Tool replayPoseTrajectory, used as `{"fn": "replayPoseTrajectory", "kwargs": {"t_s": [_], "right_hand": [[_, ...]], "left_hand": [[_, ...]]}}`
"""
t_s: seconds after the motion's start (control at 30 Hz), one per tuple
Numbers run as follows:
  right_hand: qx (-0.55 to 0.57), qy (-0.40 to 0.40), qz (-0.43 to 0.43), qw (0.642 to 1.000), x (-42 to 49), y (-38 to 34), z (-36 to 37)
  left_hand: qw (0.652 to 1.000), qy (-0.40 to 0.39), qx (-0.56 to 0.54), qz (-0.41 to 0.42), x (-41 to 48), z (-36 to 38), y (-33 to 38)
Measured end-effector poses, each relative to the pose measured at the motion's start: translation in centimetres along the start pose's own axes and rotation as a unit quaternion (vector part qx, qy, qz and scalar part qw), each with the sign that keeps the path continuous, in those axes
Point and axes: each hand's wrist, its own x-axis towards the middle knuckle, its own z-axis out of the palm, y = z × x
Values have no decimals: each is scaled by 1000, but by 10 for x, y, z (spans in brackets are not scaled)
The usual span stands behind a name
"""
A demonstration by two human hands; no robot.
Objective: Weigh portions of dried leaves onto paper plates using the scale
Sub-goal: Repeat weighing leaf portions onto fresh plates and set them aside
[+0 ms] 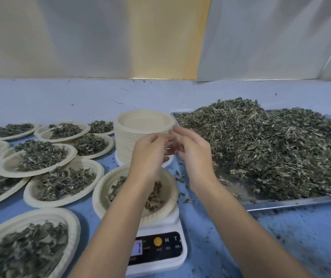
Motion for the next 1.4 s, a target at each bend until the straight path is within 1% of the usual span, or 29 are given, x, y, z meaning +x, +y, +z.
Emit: {"fn": "replayPoseTrajectory", "kwargs": {"t_s": [0.1,0.2,0.3,0.43,0.57,0.67,0.77,0.97,1.1,1.3,1.4], "right_hand": [[20,-12,5,1000,-4,6,17],[-41,-31,-10,999,-7,14,27],[-98,-43,-30,994,-9,21,28],[-159,-39,-27,986,-11,30,19],[-194,-22,-17,981,-9,35,9],[-190,-17,11,982,-5,37,4],[-164,-20,47,985,-3,41,1],[-87,-7,81,993,-3,43,3],[-68,-5,89,994,-4,42,4],[-77,2,85,993,-7,38,9],[-68,10,84,994,-8,35,14]], "left_hand": [[1000,27,3,9,0,-19,2],[998,54,15,23,0,-39,1],[994,98,29,38,-1,-62,-6],[987,142,60,41,1,-90,-18],[979,161,117,41,5,-105,-31],[976,171,132,22,7,-109,-40],[976,163,141,12,9,-110,-43],[981,157,110,-22,8,-109,-43],[985,157,58,-44,8,-108,-40],[983,162,9,-82,8,-112,-36],[983,148,-10,-107,10,-117,-29]]}}
